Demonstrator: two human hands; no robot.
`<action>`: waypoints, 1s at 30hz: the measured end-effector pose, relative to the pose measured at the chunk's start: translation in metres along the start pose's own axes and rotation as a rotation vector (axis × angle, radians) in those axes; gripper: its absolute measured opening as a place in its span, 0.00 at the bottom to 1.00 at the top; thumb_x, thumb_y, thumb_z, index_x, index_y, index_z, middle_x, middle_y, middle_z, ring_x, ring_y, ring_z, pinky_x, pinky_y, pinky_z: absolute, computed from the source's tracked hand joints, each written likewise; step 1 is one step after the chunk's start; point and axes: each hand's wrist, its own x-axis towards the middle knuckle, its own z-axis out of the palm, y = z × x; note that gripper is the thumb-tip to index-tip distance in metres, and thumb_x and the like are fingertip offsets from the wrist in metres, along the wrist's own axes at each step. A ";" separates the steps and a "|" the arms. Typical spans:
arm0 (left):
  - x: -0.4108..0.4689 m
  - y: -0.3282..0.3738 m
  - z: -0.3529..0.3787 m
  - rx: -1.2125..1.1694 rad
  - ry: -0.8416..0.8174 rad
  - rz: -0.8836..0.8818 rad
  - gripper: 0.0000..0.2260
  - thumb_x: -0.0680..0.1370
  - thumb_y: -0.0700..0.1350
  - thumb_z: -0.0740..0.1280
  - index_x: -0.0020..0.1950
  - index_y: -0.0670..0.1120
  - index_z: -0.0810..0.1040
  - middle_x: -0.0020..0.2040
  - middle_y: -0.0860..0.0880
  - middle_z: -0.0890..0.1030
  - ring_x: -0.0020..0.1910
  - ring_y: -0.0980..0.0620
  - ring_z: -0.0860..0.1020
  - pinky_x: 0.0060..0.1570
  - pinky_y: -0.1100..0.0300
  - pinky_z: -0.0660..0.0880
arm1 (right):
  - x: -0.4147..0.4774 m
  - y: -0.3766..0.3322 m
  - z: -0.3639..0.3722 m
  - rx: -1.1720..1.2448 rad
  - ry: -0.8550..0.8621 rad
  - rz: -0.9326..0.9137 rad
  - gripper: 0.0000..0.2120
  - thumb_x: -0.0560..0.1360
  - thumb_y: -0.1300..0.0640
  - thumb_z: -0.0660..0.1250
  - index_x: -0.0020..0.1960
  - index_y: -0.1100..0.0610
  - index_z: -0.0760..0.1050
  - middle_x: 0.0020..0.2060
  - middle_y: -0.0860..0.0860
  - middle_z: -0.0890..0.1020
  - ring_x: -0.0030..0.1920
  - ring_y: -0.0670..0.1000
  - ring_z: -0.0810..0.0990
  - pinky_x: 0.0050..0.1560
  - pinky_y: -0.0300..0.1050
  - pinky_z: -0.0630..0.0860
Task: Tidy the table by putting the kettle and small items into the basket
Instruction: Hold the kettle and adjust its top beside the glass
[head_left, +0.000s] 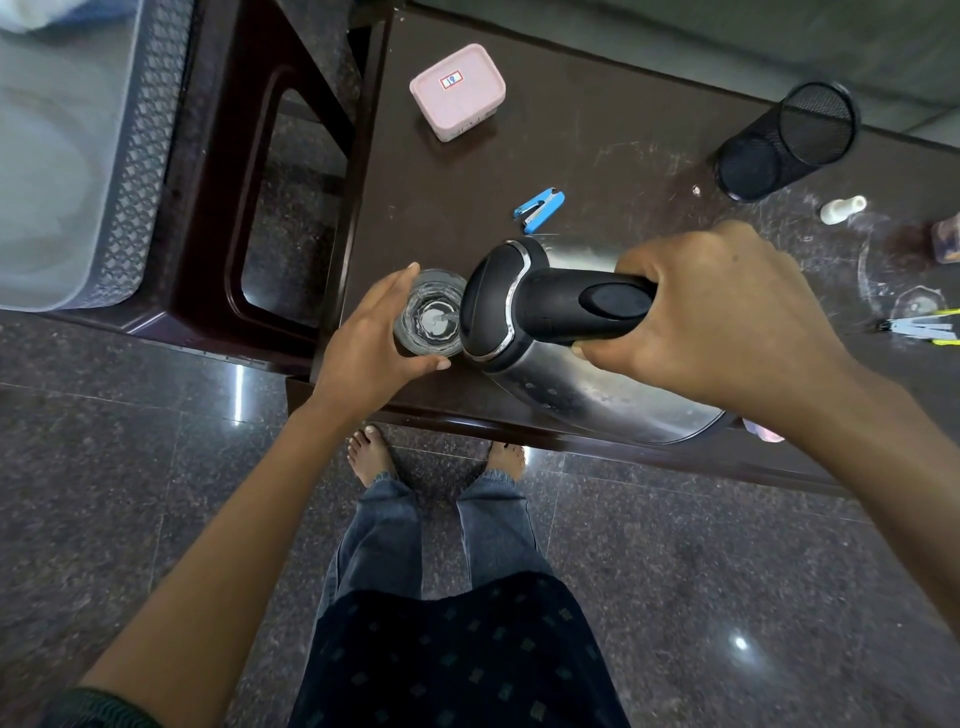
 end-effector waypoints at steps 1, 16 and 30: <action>0.000 0.000 0.000 -0.007 -0.001 0.002 0.44 0.65 0.47 0.77 0.75 0.50 0.58 0.73 0.52 0.65 0.70 0.55 0.66 0.63 0.61 0.65 | 0.000 0.000 0.000 0.004 0.000 0.002 0.12 0.63 0.48 0.71 0.33 0.55 0.72 0.24 0.49 0.70 0.33 0.61 0.73 0.35 0.44 0.64; 0.000 -0.003 0.002 -0.041 0.001 0.006 0.44 0.64 0.47 0.78 0.75 0.51 0.58 0.73 0.53 0.66 0.69 0.54 0.67 0.65 0.58 0.67 | -0.002 0.001 -0.003 -0.023 0.009 -0.011 0.13 0.63 0.48 0.71 0.31 0.54 0.69 0.24 0.47 0.69 0.31 0.59 0.71 0.29 0.38 0.57; 0.001 -0.005 0.002 -0.067 0.005 0.010 0.44 0.64 0.47 0.78 0.75 0.50 0.59 0.72 0.52 0.66 0.69 0.54 0.68 0.66 0.53 0.69 | -0.002 -0.001 -0.004 -0.019 -0.005 0.002 0.16 0.63 0.48 0.71 0.28 0.54 0.66 0.23 0.49 0.69 0.31 0.61 0.72 0.35 0.44 0.63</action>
